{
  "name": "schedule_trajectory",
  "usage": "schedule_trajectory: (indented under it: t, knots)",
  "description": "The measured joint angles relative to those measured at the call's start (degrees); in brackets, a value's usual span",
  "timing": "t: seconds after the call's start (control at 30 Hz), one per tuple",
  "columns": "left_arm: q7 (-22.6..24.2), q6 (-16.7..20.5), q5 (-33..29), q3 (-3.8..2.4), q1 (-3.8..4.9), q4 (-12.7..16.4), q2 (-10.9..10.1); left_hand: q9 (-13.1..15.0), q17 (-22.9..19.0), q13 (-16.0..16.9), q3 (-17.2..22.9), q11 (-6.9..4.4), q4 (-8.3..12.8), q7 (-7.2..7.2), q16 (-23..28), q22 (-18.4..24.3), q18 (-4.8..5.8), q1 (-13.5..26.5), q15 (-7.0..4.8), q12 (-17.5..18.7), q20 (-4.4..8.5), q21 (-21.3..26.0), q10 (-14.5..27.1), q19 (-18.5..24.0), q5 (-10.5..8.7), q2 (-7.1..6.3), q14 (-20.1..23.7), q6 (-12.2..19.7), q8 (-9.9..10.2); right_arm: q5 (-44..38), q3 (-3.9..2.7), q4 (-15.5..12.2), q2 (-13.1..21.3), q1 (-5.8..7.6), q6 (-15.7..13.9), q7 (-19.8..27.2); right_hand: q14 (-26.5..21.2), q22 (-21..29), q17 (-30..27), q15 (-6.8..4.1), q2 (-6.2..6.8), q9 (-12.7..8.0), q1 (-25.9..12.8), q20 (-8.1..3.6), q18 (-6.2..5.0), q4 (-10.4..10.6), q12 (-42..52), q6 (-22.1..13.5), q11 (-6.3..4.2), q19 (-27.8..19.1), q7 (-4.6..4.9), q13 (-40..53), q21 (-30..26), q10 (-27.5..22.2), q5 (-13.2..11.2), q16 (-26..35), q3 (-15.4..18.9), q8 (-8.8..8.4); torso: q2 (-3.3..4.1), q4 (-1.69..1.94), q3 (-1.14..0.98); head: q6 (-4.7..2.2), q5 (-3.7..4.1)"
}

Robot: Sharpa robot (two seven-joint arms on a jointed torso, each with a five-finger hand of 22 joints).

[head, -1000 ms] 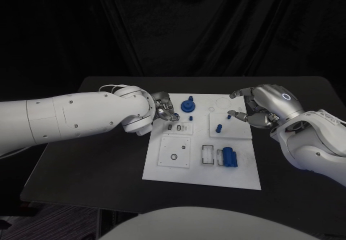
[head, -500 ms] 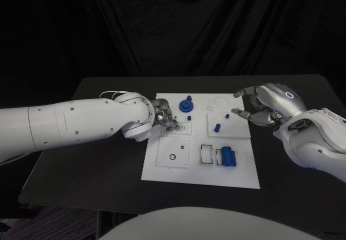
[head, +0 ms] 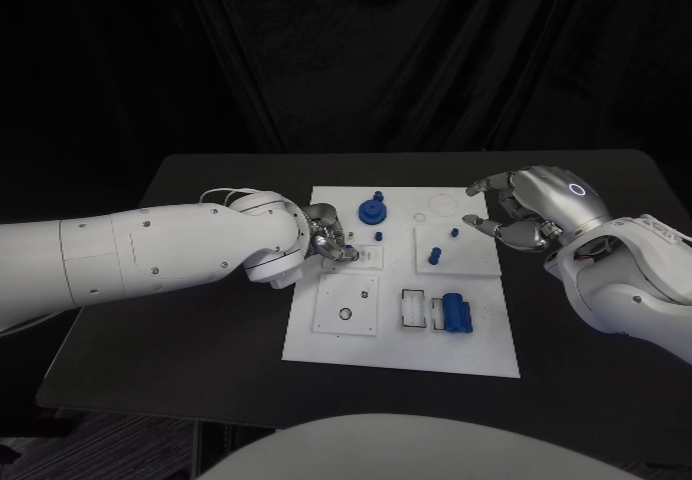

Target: Assemble the parts on the task board

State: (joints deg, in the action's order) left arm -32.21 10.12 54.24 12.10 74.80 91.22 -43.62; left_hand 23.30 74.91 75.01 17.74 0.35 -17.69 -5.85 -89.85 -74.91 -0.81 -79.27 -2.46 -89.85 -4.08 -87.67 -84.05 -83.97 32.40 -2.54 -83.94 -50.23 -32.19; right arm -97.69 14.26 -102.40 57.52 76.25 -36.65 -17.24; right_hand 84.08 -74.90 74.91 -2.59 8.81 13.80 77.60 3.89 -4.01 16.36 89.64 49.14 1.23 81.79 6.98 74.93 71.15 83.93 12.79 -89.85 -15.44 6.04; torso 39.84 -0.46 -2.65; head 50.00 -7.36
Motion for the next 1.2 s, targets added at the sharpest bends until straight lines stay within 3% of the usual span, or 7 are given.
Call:
schedule_trajectory:
  t: [0.47, 0.8, 1.2]
  knots:
    - [0.6, 0.7, 0.1, -0.15, -0.7, -0.8, 0.7, 0.9, 0.0, 0.0, 2.3, 0.0, 1.9, 0.21, 0.0, 0.0, 0.0, 2.6, 0.0, 0.0, 0.0, 1.2, 0.0, 0.0, -2.3, 0.25, 0.0, 0.2, -0.2, 0.8, 0.0, 0.1, 0.0, 0.0, 0.6, -0.1, 0.0, 0.0, 0.0, 0.0, 0.01, -0.2, 0.5, 0.0, 0.0, -0.2, 0.0, 0.3, 0.0, 0.0, -0.11, 0.0, -0.1, 0.0, 0.5, 0.0, -0.5, 0.0, -0.04, -0.04, -0.1, 0.0, 0.19]
    - [1.5, 1.9, 0.1, -0.29, -1.3, -1.1, 0.8, 0.9, 0.0, 0.0, 2.3, 0.0, 1.9, 0.22, 0.0, 0.0, 0.0, 2.8, 0.0, 0.0, 0.0, 1.7, 0.0, 0.0, -2.52, 0.07, 0.0, 0.2, -0.4, 1.4, 0.0, 0.1, 0.0, 0.0, 1.1, -0.1, 0.0, 0.0, 0.0, 0.0, 0.0, -0.3, 0.4, 0.0, 0.0, -0.2, 0.0, 0.4, 0.0, 0.0, 0.01, 0.0, -0.2, 0.0, 1.0, 0.0, -0.8, 0.0, -0.05, -0.02, -0.02, 0.0, 0.68]
    - [2.4, 2.8, 0.1, -0.26, -1.54, -1.4, 0.8, 0.9, 0.0, 0.0, 2.3, 0.0, 1.9, 0.58, 0.0, 0.0, 0.0, 3.2, 0.0, 0.0, 0.0, 2.3, 0.0, 0.0, -2.67, -0.17, 0.0, 0.2, -0.4, 2.1, 0.0, 0.1, 0.0, 0.0, 1.6, -0.2, 0.0, 0.0, 0.0, 0.0, -0.01, -0.6, 0.9, 0.0, 0.01, -0.3, 0.0, 0.6, 0.0, 0.0, -0.2, 0.0, -0.5, 0.0, 1.2, 0.0, -0.9, 0.0, -0.07, -0.03, -0.01, 0.0, 0.65]
